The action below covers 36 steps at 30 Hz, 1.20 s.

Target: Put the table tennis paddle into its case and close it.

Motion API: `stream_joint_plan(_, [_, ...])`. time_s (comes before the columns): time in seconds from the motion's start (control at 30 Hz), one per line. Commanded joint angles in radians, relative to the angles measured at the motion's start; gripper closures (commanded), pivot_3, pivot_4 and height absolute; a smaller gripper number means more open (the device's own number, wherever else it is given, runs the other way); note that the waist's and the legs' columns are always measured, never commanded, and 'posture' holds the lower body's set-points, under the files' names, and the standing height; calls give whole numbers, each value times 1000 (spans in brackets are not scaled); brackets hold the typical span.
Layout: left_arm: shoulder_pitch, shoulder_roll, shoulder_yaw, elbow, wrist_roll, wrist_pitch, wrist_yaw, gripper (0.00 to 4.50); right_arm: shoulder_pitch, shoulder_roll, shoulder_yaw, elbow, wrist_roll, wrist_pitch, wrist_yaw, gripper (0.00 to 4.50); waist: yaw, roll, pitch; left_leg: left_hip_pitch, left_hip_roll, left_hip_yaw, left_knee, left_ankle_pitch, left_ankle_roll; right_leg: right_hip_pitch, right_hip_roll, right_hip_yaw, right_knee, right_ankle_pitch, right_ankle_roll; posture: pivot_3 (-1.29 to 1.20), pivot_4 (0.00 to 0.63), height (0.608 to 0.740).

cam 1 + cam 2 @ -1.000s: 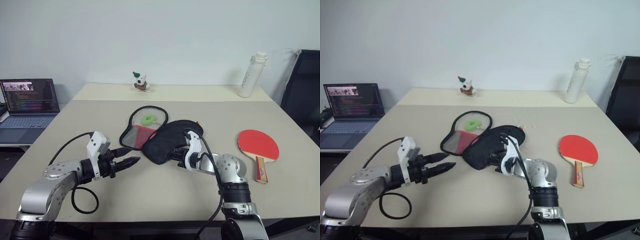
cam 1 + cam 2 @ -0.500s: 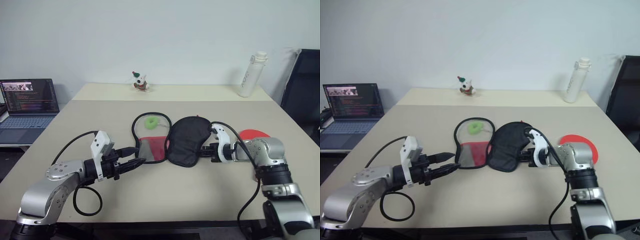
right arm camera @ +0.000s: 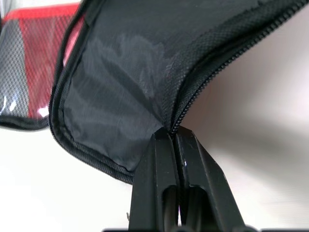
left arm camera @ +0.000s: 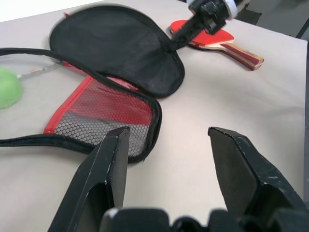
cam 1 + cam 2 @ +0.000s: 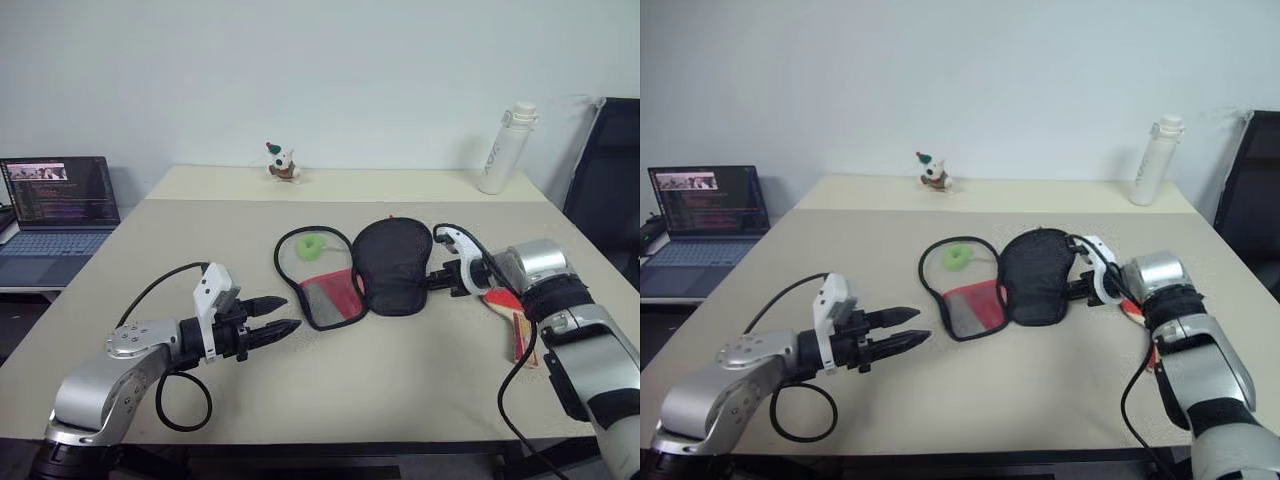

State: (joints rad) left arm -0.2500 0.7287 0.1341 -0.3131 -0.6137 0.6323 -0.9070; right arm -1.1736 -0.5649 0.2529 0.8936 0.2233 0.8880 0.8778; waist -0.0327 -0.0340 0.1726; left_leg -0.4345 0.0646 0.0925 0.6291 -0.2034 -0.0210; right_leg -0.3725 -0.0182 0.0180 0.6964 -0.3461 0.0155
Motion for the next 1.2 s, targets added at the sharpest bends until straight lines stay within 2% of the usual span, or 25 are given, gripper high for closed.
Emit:
stream_joint_plan(0.03, [-21, -3, 0, -10, 3, -30, -7, 1685, -48, -13, -12, 86, -62, -84, 30, 4477, 0, 0, 0, 0, 0, 0, 0, 0, 0, 0, 0, 0, 0, 0, 0, 0, 150, 740])
stream_joint_plan(0.3, [-33, -2, -12, 11, 13, -54, -18, 1685, -75, 3, -69, 183, -116, -139, 5, 4477, 0, 0, 0, 0, 0, 0, 0, 2, -3, 0, 0, 0, 0, 0, 0, 0, 150, 740])
stream_joint_plan(0.33, [-36, -2, -14, 13, 15, -57, -20, 1685, -74, 3, -75, 190, -125, -152, -10, 4303, 0, 0, 0, 0, 0, 0, 0, 2, -3, 0, 0, 0, 0, 0, 0, 0, 150, 740])
stream_joint_plan(0.43, [-44, -4, -20, 23, 20, -62, -26, 1685, -74, 0, -100, 206, -145, -200, -66, 3625, 0, 0, 0, 0, 0, 0, 0, 2, -3, 0, 0, 0, 0, 0, 0, 0, 150, 740])
stream_joint_plan(0.6, [-60, -13, -31, 42, 31, -76, -35, 1685, -75, -9, -127, 220, -171, -282, -96, 1961, 0, 0, 0, 0, 0, 0, 0, 2, -3, 0, 0, 0, 0, 0, 0, 0, 150, 740])
stream_joint_plan(0.77, [-86, -28, -29, 58, 31, -100, -31, 1685, -64, -57, -213, 192, -140, -281, -119, 266, 1, 1, 0, 0, 0, 0, 0, 2, -3, 0, 0, 0, 0, 0, 0, 0, 150, 740])
stream_joint_plan(0.8, [-89, -28, -27, 59, 30, -101, -30, 1685, -54, -65, -224, 169, -136, -272, -116, 19, 1, 1, 0, 0, 0, 0, 0, 2, -3, 0, 0, 0, 0, 0, 0, 0, 150, 740])
stream_joint_plan(0.83, [-90, -28, -25, 59, 29, -101, -30, 1685, -46, -69, -231, 151, -136, -265, -112, 19, 1, 1, 0, 0, 0, 1, 0, 2, -3, 0, 0, 0, 0, 0, 0, 0, 150, 740])
stream_joint_plan(1.0, [-107, -27, -29, 52, 24, -101, -32, 1685, 164, -126, -278, -242, -99, -86, -125, 19, 2, 1, 0, 0, 0, 0, 0, 2, -3, 1, 0, 0, 0, 0, 0, 0, 150, 740])
stream_joint_plan(1.13, [-115, -31, -51, 56, 23, -101, -53, 1685, 408, -82, -403, -696, -80, 150, -308, 19, 4, 1, 0, 0, 1, 1, 0, 2, -4, 1, 0, 0, 0, 0, 0, 0, 150, 740])
stream_joint_plan(1.2, [-127, -33, -66, 67, 29, -106, -71, 1685, 507, -22, -467, -875, -78, 244, -395, 19, 2, 1, 0, 0, 0, 0, 0, 2, -4, 0, 0, 0, 1, 0, 0, 0, 150, 740])
